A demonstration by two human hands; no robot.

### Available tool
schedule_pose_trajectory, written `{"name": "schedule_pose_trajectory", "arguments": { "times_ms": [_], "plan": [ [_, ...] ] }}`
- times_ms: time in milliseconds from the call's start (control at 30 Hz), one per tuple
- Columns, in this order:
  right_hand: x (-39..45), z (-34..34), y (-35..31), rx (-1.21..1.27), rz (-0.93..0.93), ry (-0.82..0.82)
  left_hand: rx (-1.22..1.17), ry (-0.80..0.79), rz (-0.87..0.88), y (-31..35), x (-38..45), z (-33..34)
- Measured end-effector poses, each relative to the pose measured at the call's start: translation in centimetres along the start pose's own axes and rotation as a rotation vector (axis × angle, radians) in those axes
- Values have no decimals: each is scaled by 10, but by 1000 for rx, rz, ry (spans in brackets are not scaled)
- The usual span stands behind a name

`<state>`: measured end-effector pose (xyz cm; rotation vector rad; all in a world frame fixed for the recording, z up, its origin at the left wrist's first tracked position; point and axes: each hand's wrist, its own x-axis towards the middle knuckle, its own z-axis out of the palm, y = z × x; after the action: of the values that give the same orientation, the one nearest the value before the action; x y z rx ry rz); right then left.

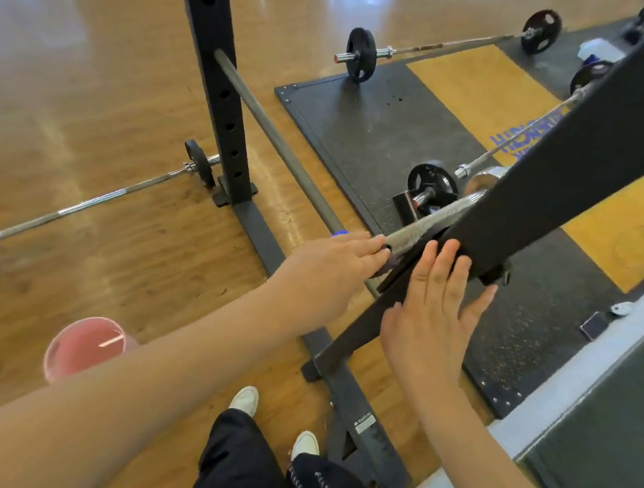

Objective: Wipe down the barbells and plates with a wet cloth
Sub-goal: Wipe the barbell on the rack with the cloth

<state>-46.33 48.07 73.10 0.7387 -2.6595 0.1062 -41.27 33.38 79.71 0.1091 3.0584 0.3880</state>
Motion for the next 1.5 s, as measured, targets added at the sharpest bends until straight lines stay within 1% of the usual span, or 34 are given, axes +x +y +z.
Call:
{"name": "schedule_pose_trajectory", "arguments": {
  "times_ms": [133, 200, 233, 267, 300, 333, 367, 400, 433, 467, 500, 567, 600, 667, 733, 800, 833, 867, 900, 933, 967, 1033, 1067, 1100, 1167, 1267, 1367, 1500],
  "plan": [
    [1, -5, 3, 24, -35, -58, 22, 16, -110, 1, -32, 3],
    [-1, -12, -3, 54, -13, -78, 33, 23, -140, 1, -46, 7],
    [-5, -17, -10, 98, -9, -97, 23, 22, -147, 2, -51, 9],
    [-8, -23, -20, 195, -33, -123, 6, 34, -141, 2, -54, 11],
    [-8, -29, -31, 336, -91, -167, -15, 59, -117, 2, -57, 12],
    [-4, -35, -41, 491, -196, -234, -52, 94, -77, 0, -59, 13],
    [1, -39, -49, 599, -330, -269, -120, 133, -51, -1, -64, 12],
    [9, -40, -54, 670, -451, -286, -216, 161, -59, -5, -70, 12],
    [17, -39, -56, 724, -534, -328, -308, 172, -93, -9, -77, 13],
    [25, -38, -56, 757, -583, -390, -379, 174, -121, -13, -85, 13],
    [30, -36, -54, 770, -627, -411, -417, 195, -131, -17, -92, 13],
    [33, -31, -52, 759, -738, -325, -425, 282, -136, -21, -104, 14],
    [32, -31, -51, 760, -778, -294, -389, 314, -136, -20, -109, 15],
    [30, -34, -50, 805, -783, -312, -290, 331, -144, -15, -116, 18],
    [32, -36, -53, 833, -731, -339, -215, 338, -180, -13, -125, 19],
    [37, -37, -59, 843, -662, -357, -218, 356, -289, -20, -141, 17],
    [39, -38, -60, 857, -622, -388, -166, 363, -363, -26, -151, 18],
    [43, -39, -62, 866, -600, -424, -75, 320, -431, -32, -161, 16],
    [45, -41, -65, 864, -599, -457, 35, 239, -485, -37, -169, 15],
    [46, -43, -68, 854, -611, -487, 75, 132, -536, -40, -175, 15],
    [46, -45, -71, 833, -624, -522, 61, 27, -600, -42, -177, 16],
    [46, -49, -75, 767, -643, -592, 68, -49, -665, -46, -174, 23],
    [45, -51, -76, 737, -651, -616, 87, -49, -678, -44, -172, 26],
    [43, -52, -76, 723, -661, -614, 123, -32, -665, -43, -170, 27],
    [37, -54, -80, 777, -692, -520, 220, -1, -644, -40, -171, 28],
    [12, -52, -100, 889, -846, -376, 266, 166, -636, -41, -177, 43],
    [-13, -50, -120, 873, -968, -332, 262, 310, -614, -37, -178, 43],
    [-7, -44, -102, 813, -930, -271, 265, 330, -679, -36, -182, 47]
  ]
}}
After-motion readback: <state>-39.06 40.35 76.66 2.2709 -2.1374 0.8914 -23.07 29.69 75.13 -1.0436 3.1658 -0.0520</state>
